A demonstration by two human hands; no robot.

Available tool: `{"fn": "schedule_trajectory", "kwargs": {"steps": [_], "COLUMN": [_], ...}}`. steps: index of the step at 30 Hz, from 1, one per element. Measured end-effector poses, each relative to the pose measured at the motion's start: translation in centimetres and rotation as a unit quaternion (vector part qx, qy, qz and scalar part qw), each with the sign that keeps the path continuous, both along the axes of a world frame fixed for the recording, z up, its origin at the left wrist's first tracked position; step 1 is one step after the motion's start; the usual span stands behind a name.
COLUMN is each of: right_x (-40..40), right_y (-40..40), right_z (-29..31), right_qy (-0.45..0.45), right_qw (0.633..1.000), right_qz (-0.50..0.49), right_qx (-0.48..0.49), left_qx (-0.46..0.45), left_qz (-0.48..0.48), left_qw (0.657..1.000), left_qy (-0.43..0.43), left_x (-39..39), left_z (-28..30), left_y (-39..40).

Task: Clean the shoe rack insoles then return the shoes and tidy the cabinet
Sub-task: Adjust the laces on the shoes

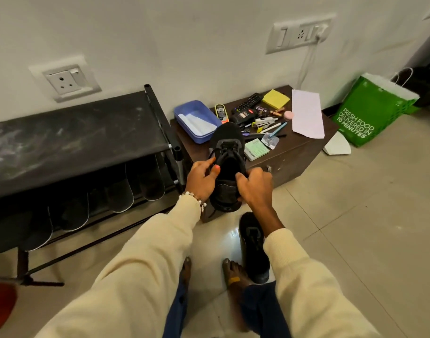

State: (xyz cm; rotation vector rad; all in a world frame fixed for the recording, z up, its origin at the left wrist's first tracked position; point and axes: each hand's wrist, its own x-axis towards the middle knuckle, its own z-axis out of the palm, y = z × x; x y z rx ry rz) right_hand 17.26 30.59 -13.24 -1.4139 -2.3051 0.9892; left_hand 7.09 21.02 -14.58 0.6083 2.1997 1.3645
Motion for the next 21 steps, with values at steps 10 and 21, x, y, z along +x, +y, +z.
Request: {"fn": "schedule_trajectory", "kwargs": {"steps": [10, 21], "right_x": [-1.0, -1.6], "right_y": [3.2, 7.9], "right_z": [-5.4, -1.7], "right_qy": [0.038, 0.054], "right_qw": [0.999, 0.992], "right_qz": [-0.001, -0.007], "right_qx": [-0.002, -0.118], "left_qx": [0.046, -0.018], "left_qz": [0.016, 0.099], "left_qw": [0.997, 0.978], "left_qy": [0.061, 0.183], "left_x": [-1.5, -3.2], "left_z": [-5.2, -1.0], "left_y": [3.3, 6.0]}}
